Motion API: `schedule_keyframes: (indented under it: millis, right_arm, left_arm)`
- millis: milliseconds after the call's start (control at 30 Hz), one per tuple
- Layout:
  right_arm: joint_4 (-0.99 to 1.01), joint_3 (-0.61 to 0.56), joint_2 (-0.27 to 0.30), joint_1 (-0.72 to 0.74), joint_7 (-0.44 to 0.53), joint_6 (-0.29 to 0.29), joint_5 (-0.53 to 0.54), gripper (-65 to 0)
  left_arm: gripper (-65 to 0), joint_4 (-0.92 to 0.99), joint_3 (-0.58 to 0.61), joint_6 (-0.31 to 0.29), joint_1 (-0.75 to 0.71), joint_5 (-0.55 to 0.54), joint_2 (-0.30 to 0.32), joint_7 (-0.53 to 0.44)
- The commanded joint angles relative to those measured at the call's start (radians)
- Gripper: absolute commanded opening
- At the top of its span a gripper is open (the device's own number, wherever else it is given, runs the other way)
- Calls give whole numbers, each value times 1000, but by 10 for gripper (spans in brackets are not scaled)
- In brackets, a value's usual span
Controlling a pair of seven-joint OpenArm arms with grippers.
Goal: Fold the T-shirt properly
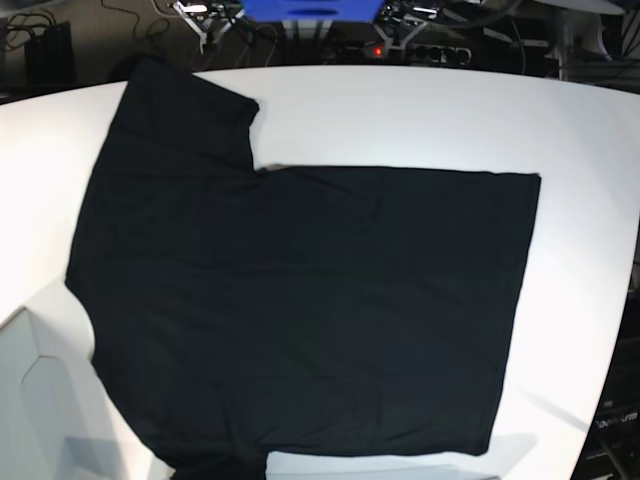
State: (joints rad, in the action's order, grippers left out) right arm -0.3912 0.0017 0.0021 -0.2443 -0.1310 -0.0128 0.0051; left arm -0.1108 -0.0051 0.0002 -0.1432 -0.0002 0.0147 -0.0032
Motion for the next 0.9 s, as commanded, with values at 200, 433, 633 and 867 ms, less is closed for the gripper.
schedule_keyframes:
  millis: [200,433,633,867]
  right_arm:
    - [-340,2,-15,-235,-80,15,0,-650]
    - [-707,2,-17,-471,-92,17,0,-650]
    - [-1041,5,-14,-697,-92,17,2,-650]
    - [-1443,7,14,-913,-94,17,2,-650]
  left_arm:
    - [-650,-467,-2,4,-336,-1,63,4]
    - [-650,-901,-2,4,-611,-2,138,2]
    - [-650,-1262,-2,4,-830,-131,236,4]
    - [-650,-1562,-29,11,-991,-314,379,1]
